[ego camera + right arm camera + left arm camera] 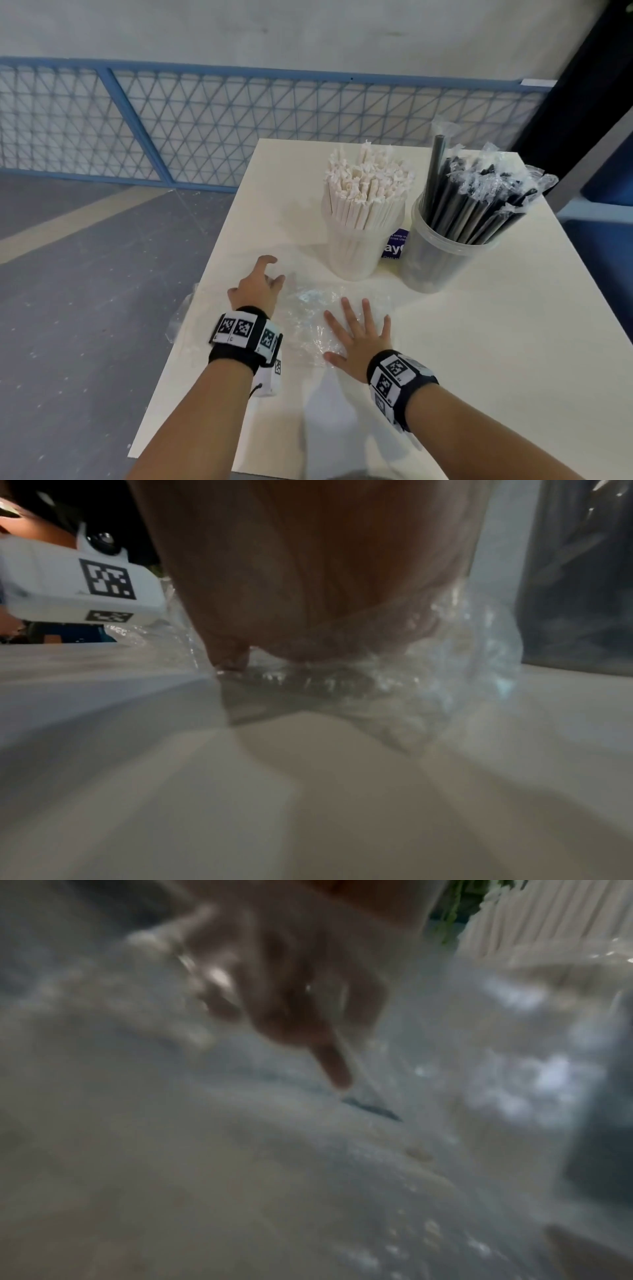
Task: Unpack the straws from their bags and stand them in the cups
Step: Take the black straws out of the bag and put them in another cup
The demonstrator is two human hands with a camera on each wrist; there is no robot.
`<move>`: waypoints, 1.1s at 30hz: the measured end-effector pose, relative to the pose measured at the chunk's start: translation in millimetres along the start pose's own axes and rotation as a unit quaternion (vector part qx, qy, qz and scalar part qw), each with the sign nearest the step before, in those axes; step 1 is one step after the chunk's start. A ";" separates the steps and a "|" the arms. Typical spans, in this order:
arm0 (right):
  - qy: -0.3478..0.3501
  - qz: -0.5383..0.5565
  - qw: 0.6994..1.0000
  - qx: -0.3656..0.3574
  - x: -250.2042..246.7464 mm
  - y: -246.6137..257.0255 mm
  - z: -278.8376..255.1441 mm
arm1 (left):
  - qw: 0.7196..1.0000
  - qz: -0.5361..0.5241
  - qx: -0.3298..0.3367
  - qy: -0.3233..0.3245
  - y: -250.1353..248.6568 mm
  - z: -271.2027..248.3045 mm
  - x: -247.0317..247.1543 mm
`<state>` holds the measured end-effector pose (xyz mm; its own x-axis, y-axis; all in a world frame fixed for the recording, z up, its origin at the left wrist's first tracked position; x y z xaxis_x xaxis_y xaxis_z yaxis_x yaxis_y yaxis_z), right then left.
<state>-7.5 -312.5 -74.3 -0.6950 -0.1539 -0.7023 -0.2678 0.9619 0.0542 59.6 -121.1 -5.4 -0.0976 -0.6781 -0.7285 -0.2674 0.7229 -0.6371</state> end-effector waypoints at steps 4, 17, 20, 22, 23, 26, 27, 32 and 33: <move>0.020 0.041 0.999 0.016 3.7 -7.8 -2.7 | 0.989 -0.080 -0.046 -0.112 16.1 8.8 -12.7; 0.052 0.079 0.995 0.036 3.2 -13.2 -5.6 | 0.891 0.352 0.034 0.283 15.0 -33.4 81.7; 0.053 0.084 0.995 0.017 5.1 -22.2 -8.1 | 0.886 0.347 0.027 0.305 25.0 -29.1 80.1; 0.049 0.079 0.996 0.003 7.6 -33.4 -12.8 | 0.885 0.352 0.029 0.303 26.9 -28.4 78.2; 0.045 0.075 0.996 -0.002 8.9 -39.5 -15.1 | 0.885 0.355 0.030 0.300 27.5 -28.2 77.7; 0.050 0.068 0.996 -0.014 10.5 -51.5 -20.8 | 0.872 0.382 0.010 0.307 25.6 -26.8 77.0; 0.050 0.068 0.996 -0.022 9.2 -52.3 -23.0 | 0.865 0.399 0.000 0.305 20.9 -26.8 76.3; -0.168 0.199 0.962 -0.079 -24.6 -61.8 -59.1 | 0.923 0.301 0.185 0.156 -68.9 -42.9 67.3; -0.248 0.241 0.934 -0.094 -33.9 -67.1 -72.9 | 0.932 0.225 0.254 0.129 -92.9 -51.8 64.7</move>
<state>-14.5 -388.3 -2.4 -0.3833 0.4544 -0.8041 -0.1494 0.8286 0.5395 28.5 -239.0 19.7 -0.3354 -0.2529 -0.9075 0.3379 0.8669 -0.3664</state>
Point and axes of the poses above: each hand's wrist, its own z-axis towards the middle knuckle, its own x-axis out of the palm, y = z × x, the point moved 4 cm from there along z, towards the middle knuckle, and after that the axes turned 9 degrees about y, right-handed, at the moved point
